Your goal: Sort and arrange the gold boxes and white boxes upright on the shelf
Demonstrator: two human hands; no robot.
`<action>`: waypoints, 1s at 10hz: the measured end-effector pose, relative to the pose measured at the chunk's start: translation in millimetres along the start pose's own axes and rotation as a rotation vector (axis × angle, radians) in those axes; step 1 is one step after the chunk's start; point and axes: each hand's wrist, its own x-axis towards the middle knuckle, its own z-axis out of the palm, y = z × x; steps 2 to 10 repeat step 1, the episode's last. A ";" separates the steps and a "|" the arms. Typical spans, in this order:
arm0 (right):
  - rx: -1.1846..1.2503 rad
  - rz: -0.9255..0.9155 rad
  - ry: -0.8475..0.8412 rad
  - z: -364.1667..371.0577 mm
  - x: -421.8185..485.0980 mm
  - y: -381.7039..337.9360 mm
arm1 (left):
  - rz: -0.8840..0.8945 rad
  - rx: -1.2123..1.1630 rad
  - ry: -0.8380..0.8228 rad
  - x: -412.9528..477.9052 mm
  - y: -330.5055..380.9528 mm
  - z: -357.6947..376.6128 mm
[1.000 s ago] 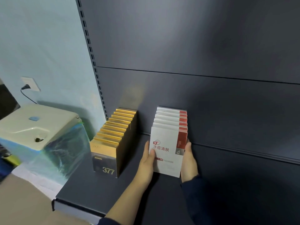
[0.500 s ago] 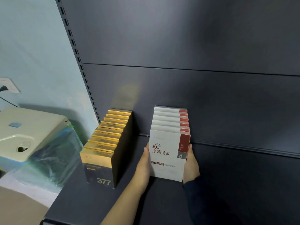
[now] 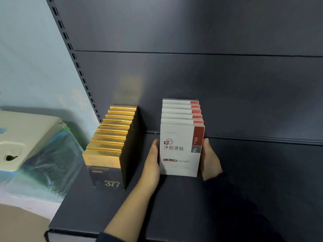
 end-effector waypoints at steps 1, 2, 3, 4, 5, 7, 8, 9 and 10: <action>-0.010 -0.120 0.032 -13.3 -10.6 -3.3 | 0.109 0.052 0.057 -11.7 10.2 -7.6; -0.010 -0.120 0.032 -13.3 -10.6 -3.3 | 0.109 0.052 0.057 -11.7 10.2 -7.6; -0.010 -0.120 0.032 -13.3 -10.6 -3.3 | 0.109 0.052 0.057 -11.7 10.2 -7.6; -0.010 -0.120 0.032 -13.3 -10.6 -3.3 | 0.109 0.052 0.057 -11.7 10.2 -7.6; -0.010 -0.120 0.032 -13.3 -10.6 -3.3 | 0.109 0.052 0.057 -11.7 10.2 -7.6; -0.010 -0.120 0.032 -13.3 -10.6 -3.3 | 0.109 0.052 0.057 -11.7 10.2 -7.6; -0.010 -0.120 0.032 -13.3 -10.6 -3.3 | 0.109 0.052 0.057 -11.7 10.2 -7.6; -0.010 -0.120 0.032 -13.3 -10.6 -3.3 | 0.109 0.052 0.057 -11.7 10.2 -7.6; -0.010 -0.120 0.032 -13.3 -10.6 -3.3 | 0.109 0.052 0.057 -11.7 10.2 -7.6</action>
